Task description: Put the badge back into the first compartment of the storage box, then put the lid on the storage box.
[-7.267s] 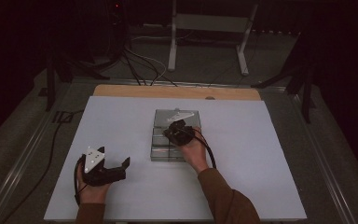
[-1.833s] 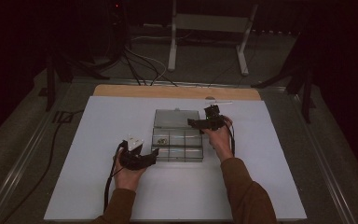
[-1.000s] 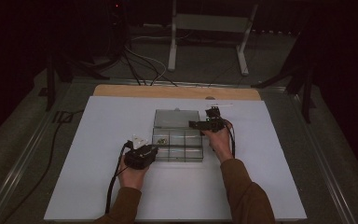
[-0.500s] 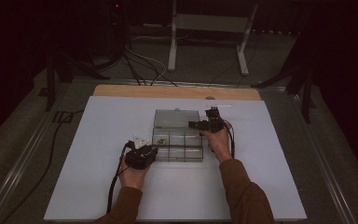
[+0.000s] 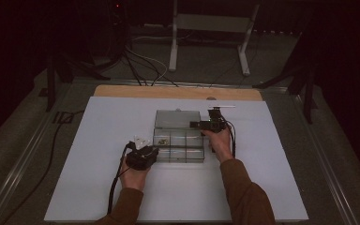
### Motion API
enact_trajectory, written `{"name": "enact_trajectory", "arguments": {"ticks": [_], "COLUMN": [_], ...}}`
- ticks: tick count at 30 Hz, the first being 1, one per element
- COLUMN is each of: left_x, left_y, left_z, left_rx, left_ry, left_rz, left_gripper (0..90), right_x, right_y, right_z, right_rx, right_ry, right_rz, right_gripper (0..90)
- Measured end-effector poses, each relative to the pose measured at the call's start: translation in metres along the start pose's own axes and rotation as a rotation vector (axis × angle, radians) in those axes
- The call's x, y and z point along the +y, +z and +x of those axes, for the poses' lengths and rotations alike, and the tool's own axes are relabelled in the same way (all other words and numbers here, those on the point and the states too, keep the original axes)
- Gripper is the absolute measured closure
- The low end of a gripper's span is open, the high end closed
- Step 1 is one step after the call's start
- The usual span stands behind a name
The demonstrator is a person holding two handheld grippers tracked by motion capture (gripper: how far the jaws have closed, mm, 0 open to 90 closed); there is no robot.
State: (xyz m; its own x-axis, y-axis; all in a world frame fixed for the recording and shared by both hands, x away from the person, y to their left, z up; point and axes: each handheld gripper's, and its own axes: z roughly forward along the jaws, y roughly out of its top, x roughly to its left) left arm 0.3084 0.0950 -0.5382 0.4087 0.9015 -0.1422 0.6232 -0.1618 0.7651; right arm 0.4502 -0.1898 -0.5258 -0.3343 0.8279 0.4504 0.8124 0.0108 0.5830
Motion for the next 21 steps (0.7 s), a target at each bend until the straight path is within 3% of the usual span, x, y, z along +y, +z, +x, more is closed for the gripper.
{"name": "enact_trajectory", "arguments": {"ticks": [11,21], "left_x": [0.0000,0.0001], "left_y": [0.0000,-0.0001], "left_z": [-0.0003,-0.0005], "left_rx": [0.003,0.004], "left_ry": [-0.001,-0.001], "left_rz": [0.001,0.003], "left_gripper": [72.1,72.2], "right_x": [0.0001,0.0018], "right_y": [0.0003,0.0017], "right_z": [-0.0002,-0.0036], "right_rx": [0.001,0.033], "right_ry": [0.001,0.023], "right_rz": [0.000,0.017], "right_gripper": [36.2,37.8]}}
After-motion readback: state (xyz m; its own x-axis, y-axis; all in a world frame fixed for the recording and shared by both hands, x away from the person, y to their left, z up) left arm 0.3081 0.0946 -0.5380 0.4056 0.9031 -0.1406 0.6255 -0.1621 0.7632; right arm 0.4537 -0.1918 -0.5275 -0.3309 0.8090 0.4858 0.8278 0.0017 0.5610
